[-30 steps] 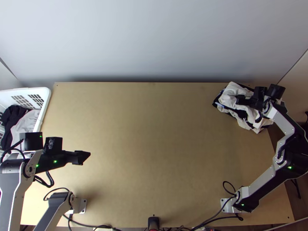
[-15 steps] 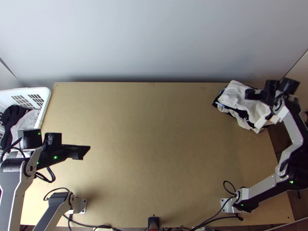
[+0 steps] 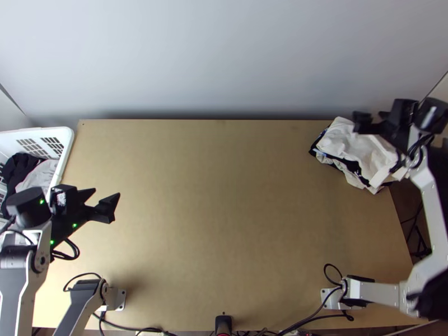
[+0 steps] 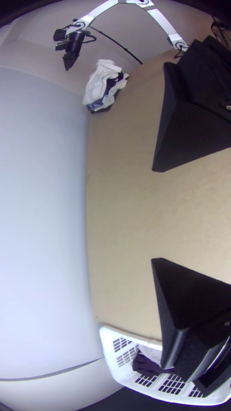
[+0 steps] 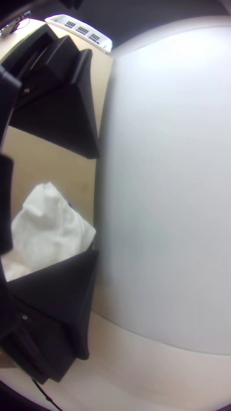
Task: Fold the t-shirt
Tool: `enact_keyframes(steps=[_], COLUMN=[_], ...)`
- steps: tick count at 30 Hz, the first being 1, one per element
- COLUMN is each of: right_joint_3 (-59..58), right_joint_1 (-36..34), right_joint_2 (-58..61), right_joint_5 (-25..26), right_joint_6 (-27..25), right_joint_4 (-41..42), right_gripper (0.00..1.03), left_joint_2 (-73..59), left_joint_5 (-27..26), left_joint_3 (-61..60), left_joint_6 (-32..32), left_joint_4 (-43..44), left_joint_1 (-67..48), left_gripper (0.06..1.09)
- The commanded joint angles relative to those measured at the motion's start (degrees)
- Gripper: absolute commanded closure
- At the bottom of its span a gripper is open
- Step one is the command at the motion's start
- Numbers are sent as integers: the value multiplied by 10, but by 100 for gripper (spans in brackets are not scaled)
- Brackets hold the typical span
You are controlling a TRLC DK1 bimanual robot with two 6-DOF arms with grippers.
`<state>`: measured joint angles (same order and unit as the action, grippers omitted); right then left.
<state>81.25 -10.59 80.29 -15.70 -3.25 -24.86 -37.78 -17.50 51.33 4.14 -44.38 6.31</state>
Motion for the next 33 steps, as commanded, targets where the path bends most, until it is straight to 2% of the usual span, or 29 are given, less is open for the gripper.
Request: enact_keyframes(steps=[1,5,6,8,9,13,16,19,20,22,24,26,29,33], right_joint_3=[-90,-167,-189,-249,-278,-363,-425,-475,-489,-520,-551,-579,-608,-630], right_joint_1=[121,207,228,268,271,263,259,261,261,242,219,213,204,213], right_joint_2=[-125,-189,-206,-257,-280,-348,-414,-454,-459,-471,-472,-472,-476,-521], right_joint_5=[45,92,111,168,186,198,242,254,254,254,255,255,262,317], right_joint_6=[-8,-11,2,63,67,71,84,92,103,168,184,180,136,75], right_joint_4=[-47,-89,-93,-55,-35,-35,-5,9,17,13,25,61,118,133], right_gripper=[3,3,3,3,3,3,3,3,3,3,3,3,3,3], left_joint_2=[79,176,205,256,275,337,378,379,379,380,380,378,380,380], left_joint_5=[22,55,62,62,61,61,62,62,62,62,62,61,62,64], left_joint_3=[-60,-127,-148,-185,-199,-254,-294,-318,-328,-352,-375,-382,-381,-372], left_joint_6=[-3,-23,-25,-24,-24,-23,-23,-26,-26,-33,-44,-57,-100,-99], left_joint_4=[98,181,204,229,230,228,226,218,218,226,227,225,217,215], left_joint_1=[1,2,2,1,0,-14,-16,-16,-16,-16,-16,-16,-15,-8], left_gripper=[11,11,11,11,11,11,11,11,11,11,11,11,11,11])
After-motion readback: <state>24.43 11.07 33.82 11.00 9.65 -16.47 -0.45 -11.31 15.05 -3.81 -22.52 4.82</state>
